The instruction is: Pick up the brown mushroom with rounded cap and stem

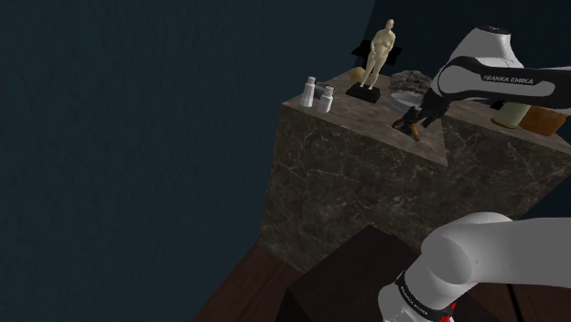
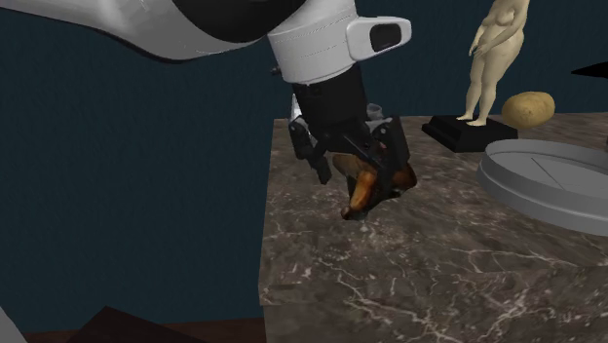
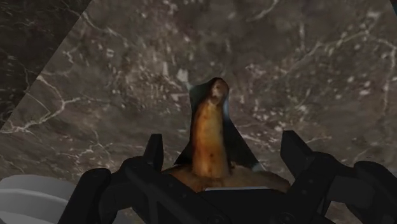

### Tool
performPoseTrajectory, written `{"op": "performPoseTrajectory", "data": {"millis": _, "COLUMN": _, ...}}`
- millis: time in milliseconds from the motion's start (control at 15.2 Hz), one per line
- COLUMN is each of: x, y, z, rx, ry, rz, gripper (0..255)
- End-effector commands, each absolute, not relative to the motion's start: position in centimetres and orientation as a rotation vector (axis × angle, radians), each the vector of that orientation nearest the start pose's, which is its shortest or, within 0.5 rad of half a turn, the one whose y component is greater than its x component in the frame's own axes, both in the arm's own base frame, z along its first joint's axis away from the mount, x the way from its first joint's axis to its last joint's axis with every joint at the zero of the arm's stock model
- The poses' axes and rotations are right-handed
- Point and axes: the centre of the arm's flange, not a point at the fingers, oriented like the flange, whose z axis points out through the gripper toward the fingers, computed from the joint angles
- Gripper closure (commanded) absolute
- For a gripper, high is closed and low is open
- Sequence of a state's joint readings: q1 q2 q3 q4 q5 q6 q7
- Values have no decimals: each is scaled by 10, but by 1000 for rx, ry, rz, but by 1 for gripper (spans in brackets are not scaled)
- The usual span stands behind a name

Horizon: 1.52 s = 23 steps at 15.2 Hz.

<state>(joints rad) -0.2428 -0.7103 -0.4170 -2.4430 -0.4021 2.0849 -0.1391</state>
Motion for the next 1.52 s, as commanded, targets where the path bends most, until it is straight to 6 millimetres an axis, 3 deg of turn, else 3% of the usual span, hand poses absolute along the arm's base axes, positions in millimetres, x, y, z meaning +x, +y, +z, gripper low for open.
{"op": "performPoseTrajectory", "data": {"millis": 0, "x": 277, "y": -271, "z": 540, "rx": -3284, "ry": 542, "rz": -437, "gripper": 0}}
{"op": "performPoseTrajectory", "data": {"millis": 132, "x": 277, "y": -271, "z": 537, "rx": -3284, "ry": 542, "rz": -437, "gripper": 0}}
{"op": "performPoseTrajectory", "data": {"millis": 198, "x": 277, "y": -271, "z": 537, "rx": -3284, "ry": 542, "rz": -437, "gripper": 255}}
{"op": "performPoseTrajectory", "data": {"millis": 792, "x": 277, "y": -271, "z": 537, "rx": -3284, "ry": 542, "rz": -437, "gripper": 255}}
{"op": "performPoseTrajectory", "data": {"millis": 1452, "x": 277, "y": -271, "z": 590, "rx": -3284, "ry": 542, "rz": -437, "gripper": 255}}
